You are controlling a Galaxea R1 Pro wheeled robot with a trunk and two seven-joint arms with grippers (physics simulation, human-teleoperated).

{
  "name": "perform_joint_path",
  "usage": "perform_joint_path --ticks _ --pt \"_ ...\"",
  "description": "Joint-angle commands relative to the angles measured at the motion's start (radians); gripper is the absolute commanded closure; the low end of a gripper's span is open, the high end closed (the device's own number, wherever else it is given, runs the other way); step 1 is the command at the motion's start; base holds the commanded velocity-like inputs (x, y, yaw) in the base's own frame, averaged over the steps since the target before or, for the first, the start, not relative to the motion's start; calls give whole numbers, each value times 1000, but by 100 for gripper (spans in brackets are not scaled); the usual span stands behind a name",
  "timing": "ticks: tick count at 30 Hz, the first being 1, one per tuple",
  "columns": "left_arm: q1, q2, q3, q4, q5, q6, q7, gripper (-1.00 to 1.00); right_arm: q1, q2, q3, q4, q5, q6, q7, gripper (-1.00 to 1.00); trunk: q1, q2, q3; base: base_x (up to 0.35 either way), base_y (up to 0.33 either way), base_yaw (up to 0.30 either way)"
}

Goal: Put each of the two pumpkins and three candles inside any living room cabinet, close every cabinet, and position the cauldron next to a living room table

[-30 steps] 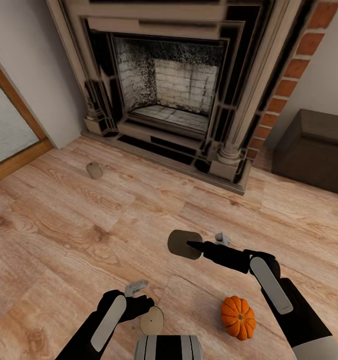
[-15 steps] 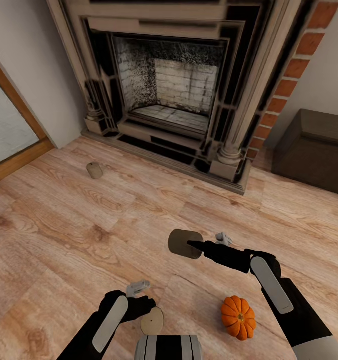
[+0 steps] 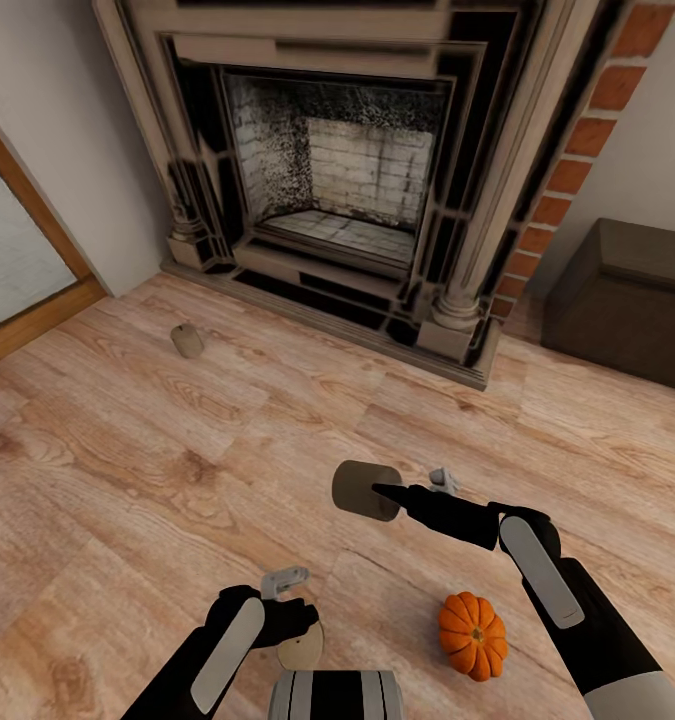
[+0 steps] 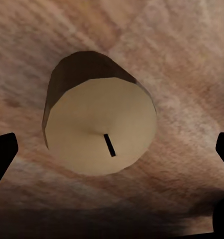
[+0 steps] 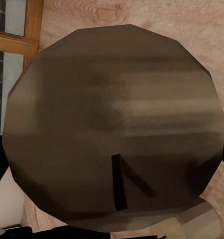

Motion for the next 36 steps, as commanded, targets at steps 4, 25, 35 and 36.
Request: perform_joint_path --ticks 4,25,35,36 --pt "-1 0 -1 -1 11 1 10 -100 -1 -1 0 0 3 2 5 100 0 0 -1 0 -1 0" --pt "-1 0 -1 -1 10 1 10 -100 -1 0 0 1 4 2 3 100 0 0 -1 0 -50 0" --pt "0 2 0 -1 11 1 10 -100 -1 0 0 0 6 2 2 100 0 0 -1 0 -56 0" --pt "-1 2 0 -1 11 1 10 -100 -1 1 0 0 6 2 2 100 0 0 -1 0 -10 0"
